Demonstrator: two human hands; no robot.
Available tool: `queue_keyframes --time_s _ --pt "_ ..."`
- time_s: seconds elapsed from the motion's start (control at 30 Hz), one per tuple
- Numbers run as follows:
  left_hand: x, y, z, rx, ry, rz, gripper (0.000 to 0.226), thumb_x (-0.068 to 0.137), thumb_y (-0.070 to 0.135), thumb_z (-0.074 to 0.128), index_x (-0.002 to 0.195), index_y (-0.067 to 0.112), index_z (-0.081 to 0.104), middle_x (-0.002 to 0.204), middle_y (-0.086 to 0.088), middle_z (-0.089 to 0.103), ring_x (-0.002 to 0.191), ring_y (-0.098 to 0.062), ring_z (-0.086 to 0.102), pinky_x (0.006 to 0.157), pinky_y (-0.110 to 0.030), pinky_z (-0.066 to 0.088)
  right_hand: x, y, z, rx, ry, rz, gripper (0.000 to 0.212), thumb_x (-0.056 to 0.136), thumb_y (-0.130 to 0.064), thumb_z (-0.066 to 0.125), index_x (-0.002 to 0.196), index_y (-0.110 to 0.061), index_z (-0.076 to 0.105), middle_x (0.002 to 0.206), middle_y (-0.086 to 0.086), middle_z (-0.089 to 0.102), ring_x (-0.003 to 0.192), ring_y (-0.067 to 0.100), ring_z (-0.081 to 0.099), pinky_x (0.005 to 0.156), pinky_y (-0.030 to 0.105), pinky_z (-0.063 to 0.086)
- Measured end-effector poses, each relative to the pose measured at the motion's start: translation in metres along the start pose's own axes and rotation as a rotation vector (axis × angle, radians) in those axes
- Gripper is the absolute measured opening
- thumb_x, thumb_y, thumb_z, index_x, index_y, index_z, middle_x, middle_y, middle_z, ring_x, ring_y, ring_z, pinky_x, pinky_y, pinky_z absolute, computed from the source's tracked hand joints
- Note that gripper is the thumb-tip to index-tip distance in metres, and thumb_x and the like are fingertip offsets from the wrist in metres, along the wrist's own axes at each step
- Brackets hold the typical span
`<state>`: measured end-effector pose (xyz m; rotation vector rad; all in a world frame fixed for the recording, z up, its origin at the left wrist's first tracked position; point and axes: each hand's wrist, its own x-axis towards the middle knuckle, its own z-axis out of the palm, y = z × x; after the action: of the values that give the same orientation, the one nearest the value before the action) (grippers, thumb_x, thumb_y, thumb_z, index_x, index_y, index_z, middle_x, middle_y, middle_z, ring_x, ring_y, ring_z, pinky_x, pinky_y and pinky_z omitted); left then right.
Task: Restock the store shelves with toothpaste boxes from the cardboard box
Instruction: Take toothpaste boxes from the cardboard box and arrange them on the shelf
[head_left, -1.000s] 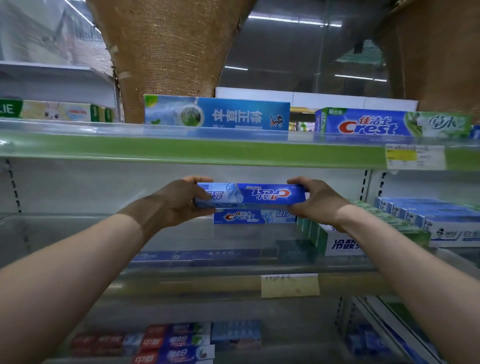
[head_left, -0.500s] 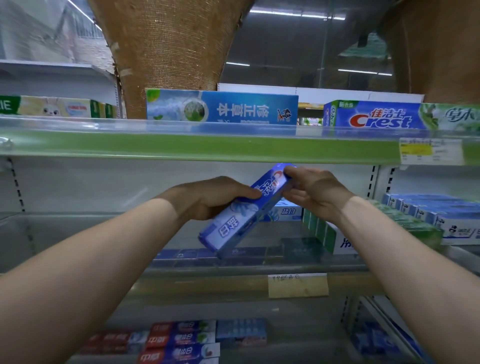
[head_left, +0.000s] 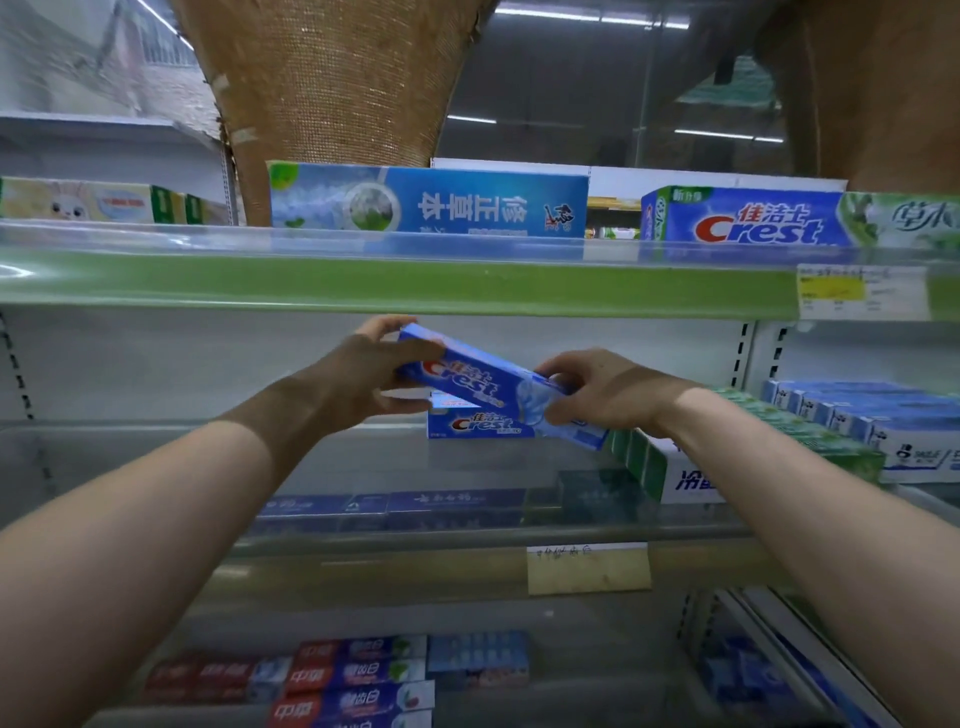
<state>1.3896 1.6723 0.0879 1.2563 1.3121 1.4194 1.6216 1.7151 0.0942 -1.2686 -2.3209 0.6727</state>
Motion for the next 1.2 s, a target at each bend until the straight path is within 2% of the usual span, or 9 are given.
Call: queue_keyframes --time_s 0.13,0.27,0.33,0.4,0.6,0.77,0.93,1.07,1.2 --pt "0.0 -0.009 0.0 0.553 -0.055 0.005 0.028 0.083 0.022 0.071 0.107 0.014 0.059 0.101 -0.008 0.066 0.085 -0.019 0.063 0.074 -0.036 0.056 0.012 0.015 0.006 -0.197 0.019 -0.013 0.042 0.088 -0.012 0.058 0.129 -0.02 0.055 0.125 0.005 0.06 0.098 0.016 0.056 0.08 0.024 0.042" --pt "0.006 -0.02 0.005 0.868 -0.058 0.012 0.039 0.088 0.034 0.065 0.12 0.013 0.056 0.103 -0.007 0.062 0.079 -0.015 0.058 0.061 -0.023 0.05 0.026 0.031 0.015 -0.264 0.047 0.044 0.049 0.089 -0.014 0.057 0.137 -0.021 0.05 0.137 0.004 0.053 0.114 0.021 0.054 0.089 0.025 0.042" --pt "0.01 -0.026 0.009 0.865 -0.038 -0.008 0.043 0.089 0.034 0.063 0.124 0.01 0.053 0.107 -0.01 0.062 0.077 -0.014 0.057 0.06 -0.022 0.048 0.03 0.034 0.016 -0.273 0.07 0.053 0.05 0.088 -0.014 0.059 0.137 -0.018 0.05 0.139 0.002 0.053 0.122 0.02 0.052 0.101 0.028 0.041" --pt "0.014 -0.032 0.012 0.843 -0.022 -0.039 0.042 0.089 0.032 0.064 0.121 0.007 0.053 0.109 -0.012 0.062 0.078 -0.016 0.057 0.061 -0.022 0.048 0.033 0.037 0.016 -0.304 0.087 0.057 0.048 0.088 -0.014 0.06 0.136 -0.017 0.052 0.137 0.002 0.054 0.123 0.019 0.052 0.105 0.028 0.038" --pt "0.026 -0.044 0.021 0.821 0.008 -0.068 0.041 0.088 0.031 0.066 0.117 0.004 0.054 0.112 -0.014 0.063 0.091 -0.019 0.06 0.071 -0.028 0.051 0.041 0.047 0.019 -0.482 0.144 0.065 0.042 0.089 -0.017 0.06 0.13 -0.024 0.056 0.136 0.001 0.053 0.122 0.022 0.049 0.1 0.031 0.042" --pt "0.03 -0.043 0.023 0.844 0.04 -0.079 0.044 0.086 0.024 0.07 0.119 0.01 0.044 0.118 -0.013 0.056 0.106 -0.025 0.058 0.074 -0.031 0.053 0.036 0.053 0.0 -0.508 0.192 0.063 0.041 0.088 -0.007 0.057 0.126 -0.021 0.058 0.13 0.002 0.057 0.118 0.02 0.052 0.095 0.028 0.041" --pt "0.031 -0.042 0.028 1.008 0.028 -0.01 0.043 0.085 0.025 0.071 0.115 0.012 0.044 0.118 -0.01 0.052 0.104 -0.021 0.053 0.079 -0.031 0.049 0.032 0.055 -0.001 -0.556 0.187 0.067 0.032 0.085 -0.013 0.061 0.115 -0.023 0.063 0.123 0.001 0.058 0.114 0.02 0.052 0.093 0.03 0.044" --pt "0.031 -0.04 0.033 1.066 0.039 0.007 0.035 0.086 0.026 0.069 0.108 0.012 0.046 0.107 -0.005 0.047 0.096 -0.014 0.046 0.074 -0.026 0.042 0.033 0.057 0.012 -0.728 0.229 0.051 0.026 0.087 -0.017 0.06 0.112 -0.025 0.06 0.121 0.001 0.057 0.116 0.022 0.046 0.09 0.031 0.039" --pt "0.029 -0.043 0.035 1.13 0.086 0.043 0.045 0.085 0.03 0.07 0.118 0.01 0.047 0.122 -0.011 0.047 0.098 -0.018 0.048 0.079 -0.029 0.045 0.036 0.055 0.017 -0.887 0.282 0.044 0.025 0.09 -0.017 0.058 0.115 -0.021 0.056 0.121 0.003 0.056 0.116 0.025 0.046 0.089 0.033 0.037"
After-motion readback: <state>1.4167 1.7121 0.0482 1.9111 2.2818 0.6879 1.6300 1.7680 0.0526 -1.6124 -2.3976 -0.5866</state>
